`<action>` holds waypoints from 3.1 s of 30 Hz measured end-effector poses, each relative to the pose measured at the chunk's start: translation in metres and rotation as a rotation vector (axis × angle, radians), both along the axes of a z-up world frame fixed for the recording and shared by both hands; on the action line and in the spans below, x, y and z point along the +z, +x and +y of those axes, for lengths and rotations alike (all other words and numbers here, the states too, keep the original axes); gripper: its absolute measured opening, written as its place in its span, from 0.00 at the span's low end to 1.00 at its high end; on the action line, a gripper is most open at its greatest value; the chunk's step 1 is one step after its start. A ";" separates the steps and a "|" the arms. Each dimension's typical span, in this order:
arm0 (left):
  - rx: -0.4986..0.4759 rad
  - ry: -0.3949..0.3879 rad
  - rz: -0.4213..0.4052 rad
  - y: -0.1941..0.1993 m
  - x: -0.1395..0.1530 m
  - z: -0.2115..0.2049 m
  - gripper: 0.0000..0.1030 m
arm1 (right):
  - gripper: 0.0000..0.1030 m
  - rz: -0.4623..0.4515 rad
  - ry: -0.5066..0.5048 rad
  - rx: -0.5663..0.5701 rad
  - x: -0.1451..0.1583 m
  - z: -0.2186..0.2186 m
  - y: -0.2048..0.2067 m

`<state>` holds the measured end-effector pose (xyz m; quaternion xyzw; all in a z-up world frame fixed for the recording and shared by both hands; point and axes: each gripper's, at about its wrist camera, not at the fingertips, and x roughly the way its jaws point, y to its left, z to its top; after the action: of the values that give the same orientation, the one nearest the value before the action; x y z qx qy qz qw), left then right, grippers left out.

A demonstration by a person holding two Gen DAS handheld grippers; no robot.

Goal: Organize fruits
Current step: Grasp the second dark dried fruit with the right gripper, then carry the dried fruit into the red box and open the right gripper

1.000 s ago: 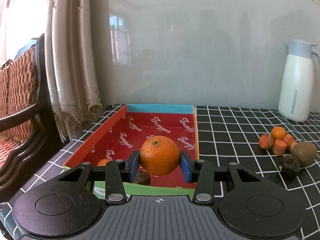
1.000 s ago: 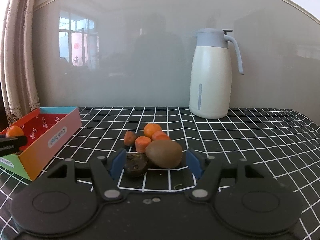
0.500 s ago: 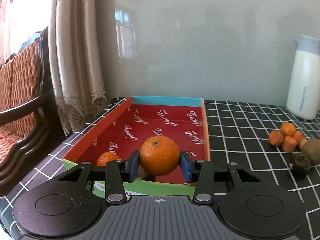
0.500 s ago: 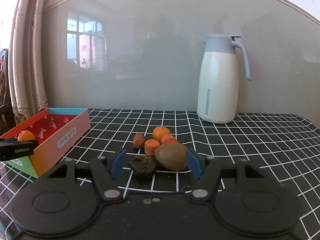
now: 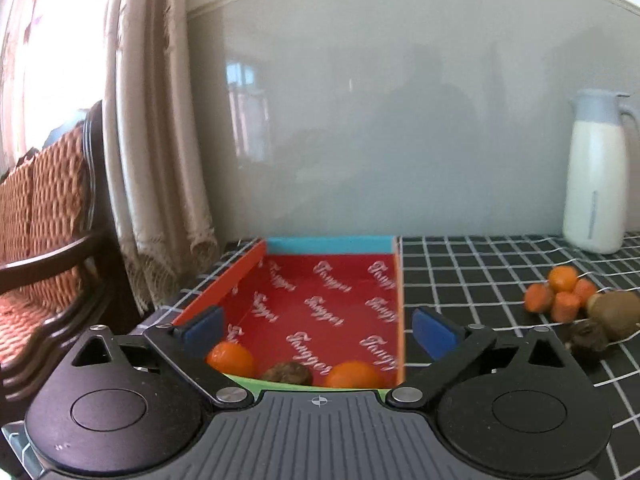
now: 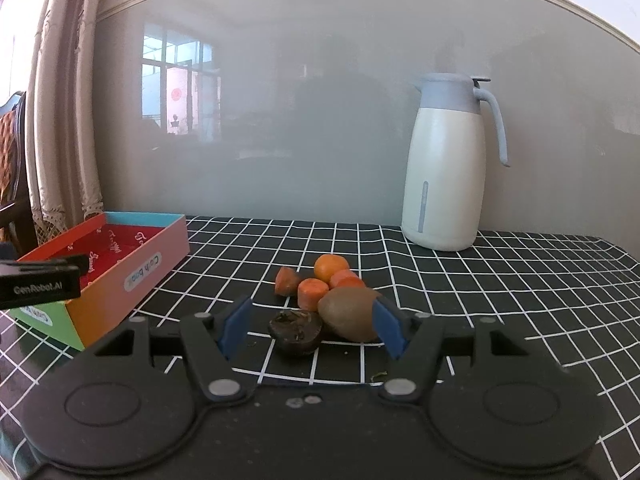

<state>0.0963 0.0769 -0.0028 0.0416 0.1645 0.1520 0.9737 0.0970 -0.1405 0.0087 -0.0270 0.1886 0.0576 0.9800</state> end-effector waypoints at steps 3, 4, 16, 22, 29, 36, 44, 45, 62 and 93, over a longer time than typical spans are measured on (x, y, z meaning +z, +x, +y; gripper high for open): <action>-0.031 0.010 -0.026 -0.013 0.007 -0.010 0.99 | 0.64 0.001 -0.006 0.003 -0.001 0.000 -0.001; -0.042 0.010 -0.040 -0.018 0.009 -0.013 1.00 | 0.64 0.002 -0.008 0.003 -0.001 0.000 -0.001; -0.086 0.049 -0.098 -0.049 0.019 -0.031 1.00 | 0.74 0.011 -0.030 0.011 -0.001 -0.005 -0.002; -0.077 0.043 -0.112 -0.058 0.020 -0.029 1.00 | 0.75 0.025 -0.051 0.037 -0.005 0.001 -0.001; -0.060 0.040 -0.129 -0.061 0.019 -0.018 1.00 | 0.75 0.047 -0.084 0.082 -0.012 0.019 0.006; -0.003 0.030 -0.126 -0.051 0.017 0.008 1.00 | 0.73 0.105 -0.112 0.072 -0.024 0.029 0.027; 0.047 0.011 -0.112 -0.044 0.013 0.037 1.00 | 0.65 0.183 -0.084 0.052 -0.037 0.028 0.055; 0.049 0.014 -0.110 -0.043 0.013 0.038 1.00 | 0.65 0.190 -0.081 0.049 -0.038 0.029 0.058; 0.077 0.002 -0.040 -0.025 0.003 0.060 1.00 | 0.44 0.250 -0.072 -0.005 -0.044 0.032 0.088; 0.214 0.009 -0.012 -0.051 -0.004 0.138 1.00 | 0.44 0.006 -0.038 0.347 -0.007 0.189 0.041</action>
<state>0.0450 0.2153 -0.0065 0.0271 0.1614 0.2563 0.9527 0.1383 0.0485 0.0017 -0.0773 0.1848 0.2223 0.9542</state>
